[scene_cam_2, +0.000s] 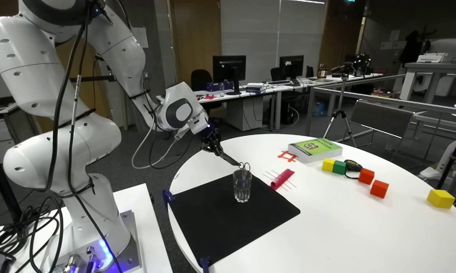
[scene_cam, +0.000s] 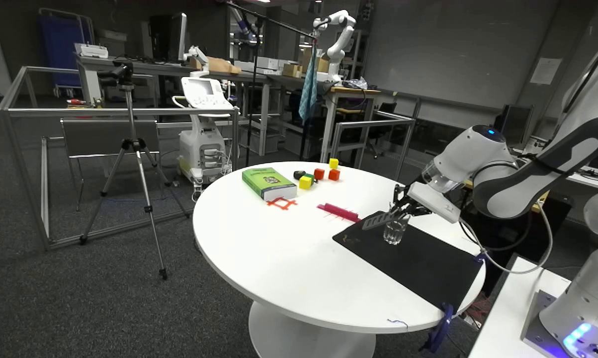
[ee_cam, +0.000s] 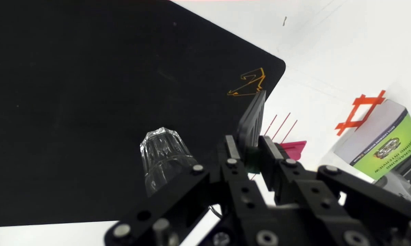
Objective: Take the grey object out of the glass cup
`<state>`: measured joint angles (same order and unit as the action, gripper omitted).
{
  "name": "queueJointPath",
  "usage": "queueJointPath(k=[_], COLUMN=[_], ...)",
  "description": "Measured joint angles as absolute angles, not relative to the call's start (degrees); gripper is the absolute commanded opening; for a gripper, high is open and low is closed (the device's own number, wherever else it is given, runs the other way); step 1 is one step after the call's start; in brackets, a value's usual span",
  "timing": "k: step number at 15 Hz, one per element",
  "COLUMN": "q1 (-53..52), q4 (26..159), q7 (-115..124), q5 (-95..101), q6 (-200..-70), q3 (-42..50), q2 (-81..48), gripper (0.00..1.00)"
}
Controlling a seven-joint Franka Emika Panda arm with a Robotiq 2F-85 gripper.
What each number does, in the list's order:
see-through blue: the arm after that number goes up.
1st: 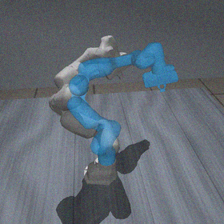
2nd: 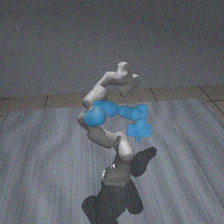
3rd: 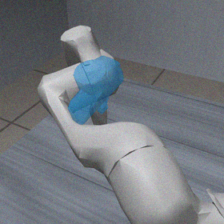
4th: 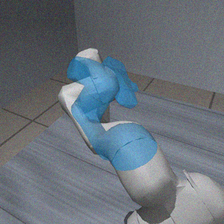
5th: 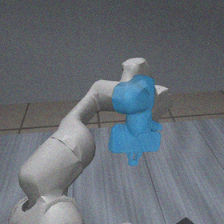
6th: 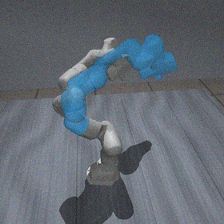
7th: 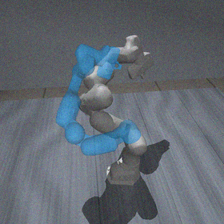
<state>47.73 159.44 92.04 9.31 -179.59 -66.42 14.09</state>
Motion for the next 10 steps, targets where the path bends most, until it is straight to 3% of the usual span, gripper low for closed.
queueJointPath(k=[10], q1=[64.6], q4=[159.3], q7=[92.1], q5=[9.3], q6=[-181.3], q3=[-83.5], q2=[14.1], gripper=[0.05])
